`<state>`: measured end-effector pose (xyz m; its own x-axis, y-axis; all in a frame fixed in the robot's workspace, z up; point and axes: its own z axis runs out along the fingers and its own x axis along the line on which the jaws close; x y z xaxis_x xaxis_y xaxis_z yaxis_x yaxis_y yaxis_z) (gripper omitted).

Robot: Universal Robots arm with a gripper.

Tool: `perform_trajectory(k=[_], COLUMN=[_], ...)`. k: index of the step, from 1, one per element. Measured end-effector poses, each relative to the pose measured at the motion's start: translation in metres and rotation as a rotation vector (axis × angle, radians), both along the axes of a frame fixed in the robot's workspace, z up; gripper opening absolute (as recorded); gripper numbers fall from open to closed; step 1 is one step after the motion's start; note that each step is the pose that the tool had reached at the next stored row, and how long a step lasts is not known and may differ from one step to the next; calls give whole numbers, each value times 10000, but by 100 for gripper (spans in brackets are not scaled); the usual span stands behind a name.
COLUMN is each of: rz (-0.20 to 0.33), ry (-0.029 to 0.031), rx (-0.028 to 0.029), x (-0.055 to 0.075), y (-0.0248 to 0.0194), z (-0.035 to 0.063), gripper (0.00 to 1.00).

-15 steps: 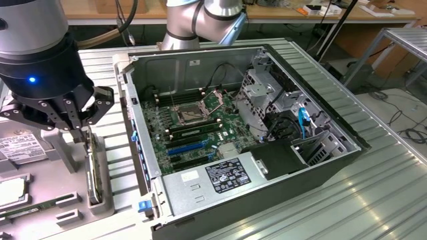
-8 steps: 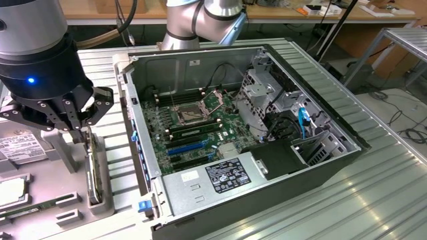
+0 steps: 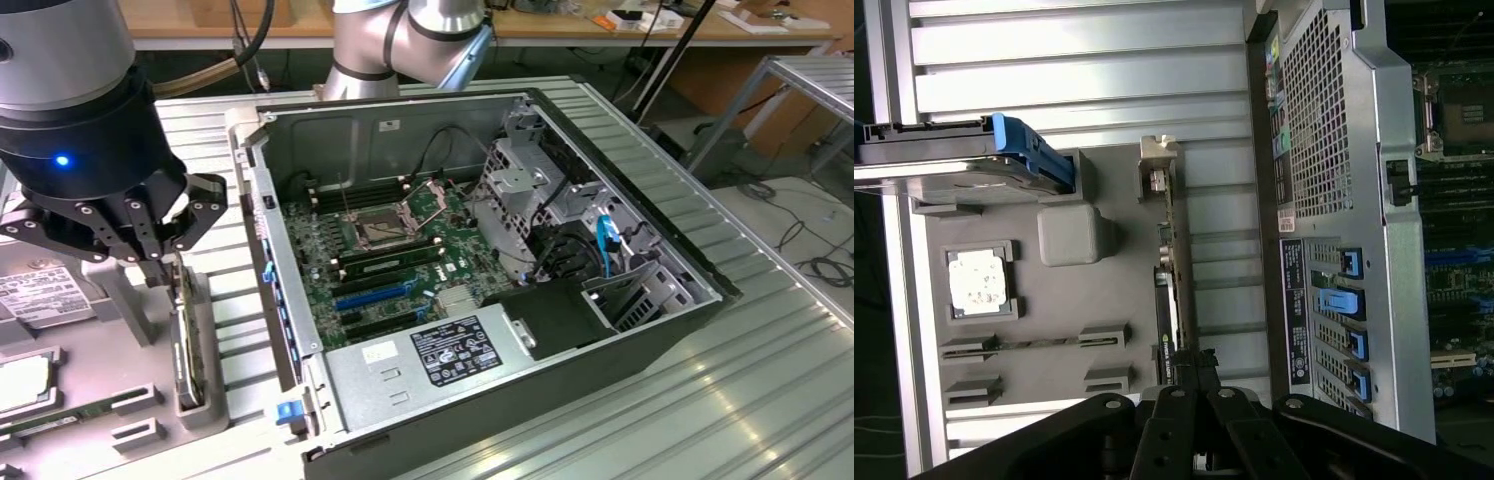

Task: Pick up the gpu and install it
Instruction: 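Pick up the gpu and move the gpu toward the slot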

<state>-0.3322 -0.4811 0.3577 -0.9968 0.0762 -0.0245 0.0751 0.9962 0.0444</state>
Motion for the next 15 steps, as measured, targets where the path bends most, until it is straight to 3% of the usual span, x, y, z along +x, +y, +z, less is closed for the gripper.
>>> perform_trajectory(k=[1,11,14,15], rz=[0,0,0,0], ry=[-75,-74,-74,-74], rx=[-2,-4,-4,-3], x=[-9,-8,-8,-8], y=[0,0,0,0], z=[-1,0,0,0], gripper=[11,11,29,29])
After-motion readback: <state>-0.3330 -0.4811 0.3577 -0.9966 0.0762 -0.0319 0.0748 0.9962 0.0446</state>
